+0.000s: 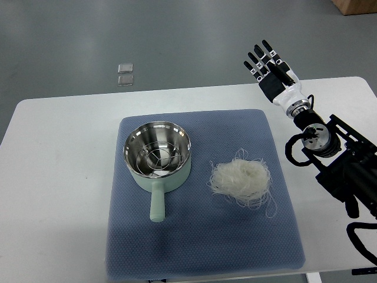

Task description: Put vermicelli into pot with right hand

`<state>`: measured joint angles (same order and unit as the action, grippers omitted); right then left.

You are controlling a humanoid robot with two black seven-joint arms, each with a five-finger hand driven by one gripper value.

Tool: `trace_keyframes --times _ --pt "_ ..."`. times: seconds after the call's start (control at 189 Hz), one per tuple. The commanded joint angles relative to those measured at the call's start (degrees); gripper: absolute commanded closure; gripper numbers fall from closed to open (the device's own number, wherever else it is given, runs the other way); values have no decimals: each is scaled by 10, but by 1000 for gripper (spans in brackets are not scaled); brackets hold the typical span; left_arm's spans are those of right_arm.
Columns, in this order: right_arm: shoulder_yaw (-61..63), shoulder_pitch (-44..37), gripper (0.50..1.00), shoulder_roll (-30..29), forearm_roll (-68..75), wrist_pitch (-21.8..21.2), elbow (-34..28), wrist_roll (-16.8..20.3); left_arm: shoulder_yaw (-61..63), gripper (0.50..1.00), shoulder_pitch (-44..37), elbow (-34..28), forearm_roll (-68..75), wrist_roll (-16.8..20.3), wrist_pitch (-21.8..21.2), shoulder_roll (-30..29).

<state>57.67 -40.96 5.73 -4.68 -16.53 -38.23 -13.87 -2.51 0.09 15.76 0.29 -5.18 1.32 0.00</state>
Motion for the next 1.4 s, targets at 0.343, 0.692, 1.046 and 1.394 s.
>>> trace_keyframes --times 0.343,0.692,1.046,1.394 --pt "-170 -93 570 99 -242 -1 -17 31 0 500 1 1 1 0 1 0" --pt "-558 -332 570 226 -490 -76 -111 40 1 500 4 20 1 0 2 0" --pt "-860 -570 570 240 -458 -185 -257 59 0 500 4 21 1 0 2 0" --pt "-851 -543 570 249 -336 -185 -305 64 0 500 4 21 1 0 2 0"
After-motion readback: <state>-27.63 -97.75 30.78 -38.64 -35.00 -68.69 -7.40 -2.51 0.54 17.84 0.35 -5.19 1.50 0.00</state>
